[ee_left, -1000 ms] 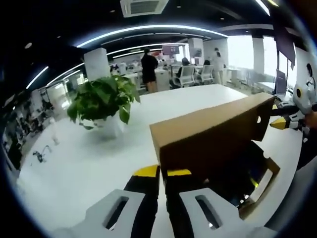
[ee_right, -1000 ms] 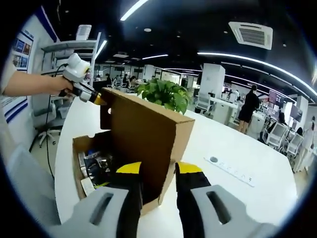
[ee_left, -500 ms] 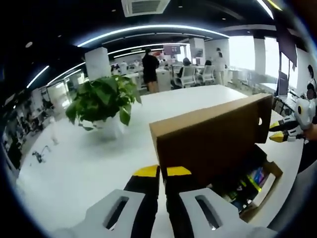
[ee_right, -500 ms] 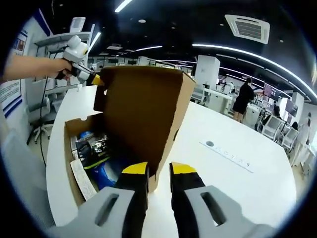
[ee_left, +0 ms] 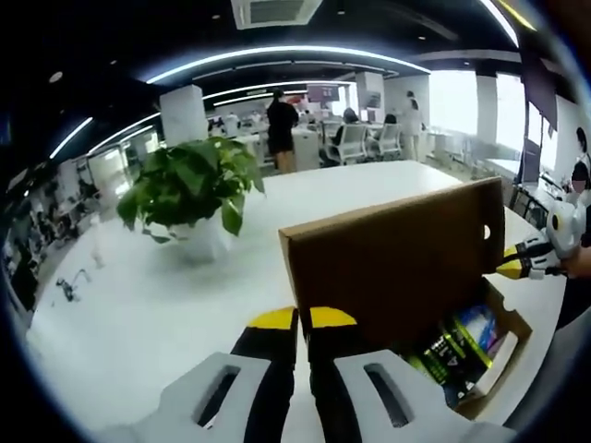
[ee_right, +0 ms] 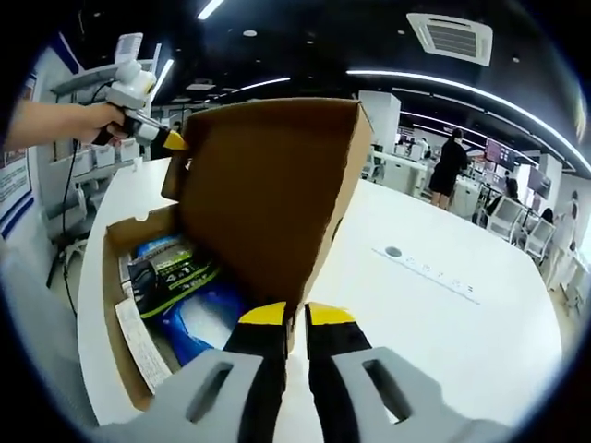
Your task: Operate the shoe box by opening the lid, removing the specified soft item, and placing it in the target area until the item is outside and the box remains undamaged.
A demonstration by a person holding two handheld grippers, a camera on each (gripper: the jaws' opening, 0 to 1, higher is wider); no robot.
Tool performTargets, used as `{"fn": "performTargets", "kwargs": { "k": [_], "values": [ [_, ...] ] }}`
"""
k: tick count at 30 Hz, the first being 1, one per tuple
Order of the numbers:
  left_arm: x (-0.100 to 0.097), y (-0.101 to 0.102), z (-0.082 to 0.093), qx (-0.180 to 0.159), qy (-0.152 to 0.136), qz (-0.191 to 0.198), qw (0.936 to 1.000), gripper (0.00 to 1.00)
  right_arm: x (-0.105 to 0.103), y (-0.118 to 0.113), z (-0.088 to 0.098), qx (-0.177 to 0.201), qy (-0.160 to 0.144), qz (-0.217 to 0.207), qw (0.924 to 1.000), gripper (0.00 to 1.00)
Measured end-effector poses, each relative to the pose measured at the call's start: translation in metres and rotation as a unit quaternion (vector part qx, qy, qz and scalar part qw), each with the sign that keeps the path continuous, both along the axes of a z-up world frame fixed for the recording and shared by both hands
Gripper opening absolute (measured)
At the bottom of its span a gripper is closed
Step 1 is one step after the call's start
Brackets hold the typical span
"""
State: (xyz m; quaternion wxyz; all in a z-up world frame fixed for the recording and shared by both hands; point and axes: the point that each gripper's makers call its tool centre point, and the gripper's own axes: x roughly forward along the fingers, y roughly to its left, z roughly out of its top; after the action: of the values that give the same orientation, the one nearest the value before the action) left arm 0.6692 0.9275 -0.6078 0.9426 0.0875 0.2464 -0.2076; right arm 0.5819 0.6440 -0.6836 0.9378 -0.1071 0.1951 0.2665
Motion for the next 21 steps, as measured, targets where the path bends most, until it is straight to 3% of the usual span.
{"fn": "performTargets", "kwargs": {
  "k": [8,21],
  "values": [
    [0.014,-0.002,-0.006,0.005,0.005,-0.001,1.0,0.0,0.004,-0.001,0.001,0.005,0.0,-0.004,1.0,0.0],
    [0.028,-0.002,-0.023,0.007,0.022,0.008,0.9997,0.01,0.008,-0.001,0.002,-0.016,-0.013,0.011,0.9997,0.0]
  ]
}}
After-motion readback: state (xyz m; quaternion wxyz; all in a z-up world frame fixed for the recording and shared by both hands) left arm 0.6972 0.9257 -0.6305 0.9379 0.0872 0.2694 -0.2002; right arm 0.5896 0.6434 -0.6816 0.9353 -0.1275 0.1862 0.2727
